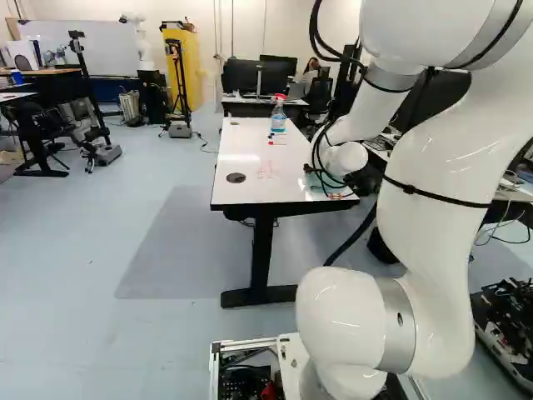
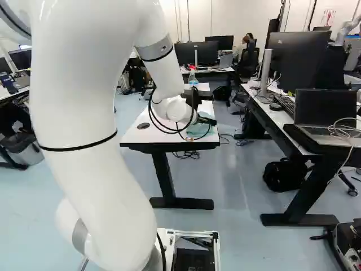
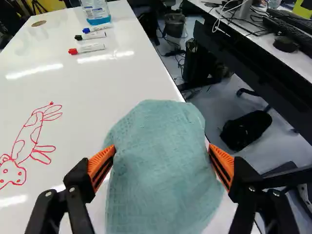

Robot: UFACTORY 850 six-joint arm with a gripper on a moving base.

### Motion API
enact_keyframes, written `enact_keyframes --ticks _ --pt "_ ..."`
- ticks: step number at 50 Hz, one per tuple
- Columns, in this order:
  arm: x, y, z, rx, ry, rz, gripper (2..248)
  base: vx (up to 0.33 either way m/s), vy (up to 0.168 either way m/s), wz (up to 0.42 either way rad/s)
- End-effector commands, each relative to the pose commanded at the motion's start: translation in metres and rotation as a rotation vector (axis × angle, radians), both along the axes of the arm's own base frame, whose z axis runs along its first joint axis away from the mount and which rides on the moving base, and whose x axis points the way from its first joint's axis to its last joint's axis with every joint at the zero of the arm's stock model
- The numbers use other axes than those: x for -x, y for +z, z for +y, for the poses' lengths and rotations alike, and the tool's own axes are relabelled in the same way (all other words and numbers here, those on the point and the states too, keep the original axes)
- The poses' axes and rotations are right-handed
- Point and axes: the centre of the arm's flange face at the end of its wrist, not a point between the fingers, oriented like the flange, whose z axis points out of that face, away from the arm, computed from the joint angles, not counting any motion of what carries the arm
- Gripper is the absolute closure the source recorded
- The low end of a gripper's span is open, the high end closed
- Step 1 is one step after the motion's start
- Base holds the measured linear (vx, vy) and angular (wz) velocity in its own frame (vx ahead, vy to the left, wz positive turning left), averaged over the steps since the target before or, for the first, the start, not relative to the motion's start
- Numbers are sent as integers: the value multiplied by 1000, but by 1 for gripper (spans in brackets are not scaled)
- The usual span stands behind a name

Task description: Clean the table with the green towel

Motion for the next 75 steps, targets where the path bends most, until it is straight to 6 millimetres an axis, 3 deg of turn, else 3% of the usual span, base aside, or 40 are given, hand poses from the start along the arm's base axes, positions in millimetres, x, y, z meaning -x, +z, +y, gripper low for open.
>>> enact_keyframes --ticks 13,14,18,19,23,24,28,29,34,35,39,40,59,75 --pt "0 0 0 0 0 0 3 0 0 0" --pt "0 0 0 0 0 0 26 0 0 0" --pt "0 0 0 0 0 0 26 0 0 0" --pt "0 0 0 0 0 0 65 0 0 0" --pt "0 0 0 0 0 0 65 0 0 0" --pt "0 0 0 0 0 0 104 0 0 0" --pt "0 0 0 0 0 0 104 0 0 0" --pt "0 0 0 0 0 0 141 0 0 0" --pt "0 0 0 0 0 0 141 0 0 0" --pt "0 0 0 0 0 0 177 0 0 0" --pt "0 0 0 0 0 0 177 0 0 0" --pt "0 0 0 0 0 0 200 0 0 0" --pt "0 16 1 10 2 -31 202 0 0 0" --pt "-18 32 2 14 11 -56 202 0 0 0"
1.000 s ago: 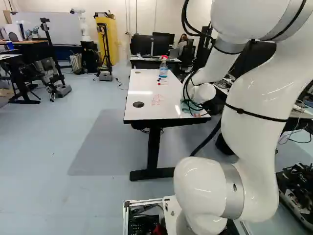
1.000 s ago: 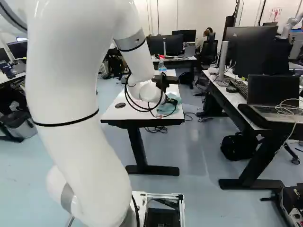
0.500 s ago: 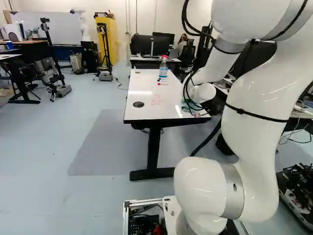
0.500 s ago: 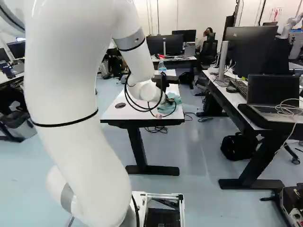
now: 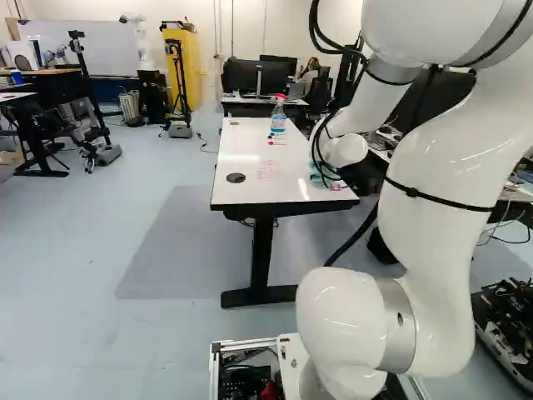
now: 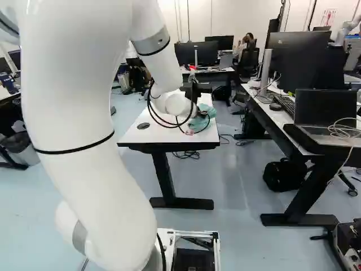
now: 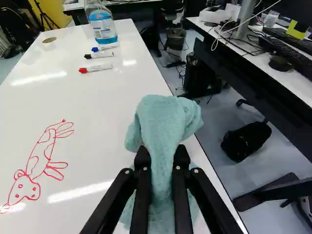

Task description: Clean the table with the green towel

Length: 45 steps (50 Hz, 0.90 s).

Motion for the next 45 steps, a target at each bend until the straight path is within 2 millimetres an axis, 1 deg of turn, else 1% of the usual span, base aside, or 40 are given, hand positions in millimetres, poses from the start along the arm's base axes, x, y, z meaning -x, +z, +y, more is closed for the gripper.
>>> enact_keyframes --ticks 9,22,45 --pt "-13 7 4 -11 4 8 202 0 0 0" --pt "-30 18 16 -25 21 16 202 0 0 0" --pt "-47 37 44 -46 67 40 202 0 0 0"
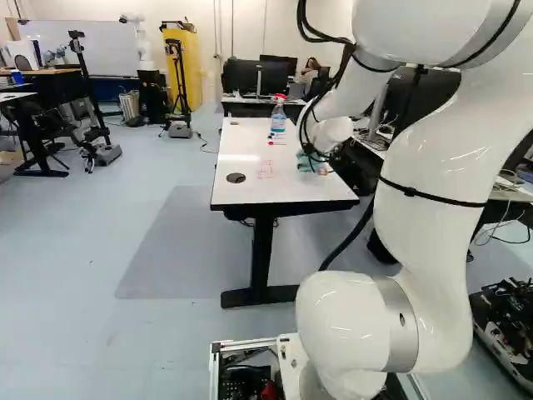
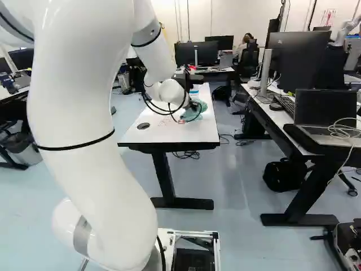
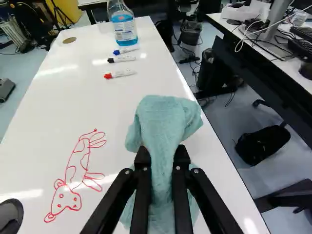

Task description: Clean the table with the green towel

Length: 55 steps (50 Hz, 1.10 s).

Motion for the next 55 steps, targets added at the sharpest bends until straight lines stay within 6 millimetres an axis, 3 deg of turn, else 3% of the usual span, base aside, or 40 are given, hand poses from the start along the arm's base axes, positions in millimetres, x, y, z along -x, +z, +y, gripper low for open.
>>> enact_keyframes --ticks 31,55 --pt "-39 27 33 -19 63 24 202 0 0 0" --pt "-83 24 47 -16 94 5 202 0 0 0"
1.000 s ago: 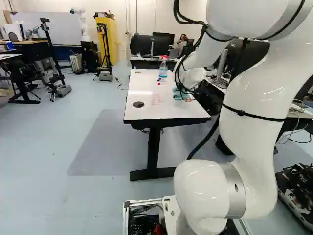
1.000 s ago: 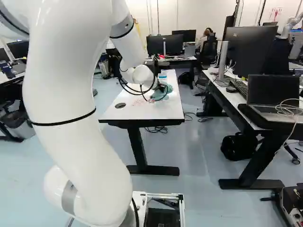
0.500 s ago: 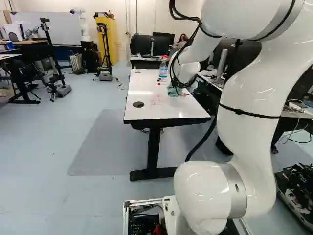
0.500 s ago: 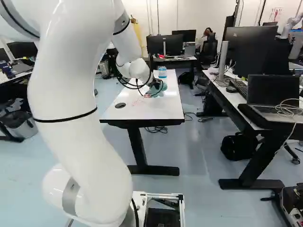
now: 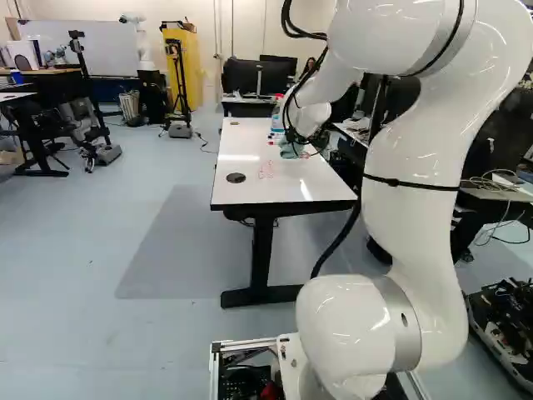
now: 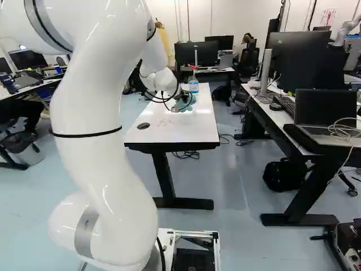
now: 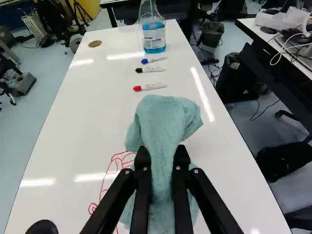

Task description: Clean the table with the green towel

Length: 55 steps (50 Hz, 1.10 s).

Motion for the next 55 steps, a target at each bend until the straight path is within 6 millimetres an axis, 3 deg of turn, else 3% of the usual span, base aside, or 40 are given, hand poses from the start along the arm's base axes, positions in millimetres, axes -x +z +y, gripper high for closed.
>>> enact_keyframes --ticks 55 --pt "-31 -59 18 2 29 24 202 0 0 0"
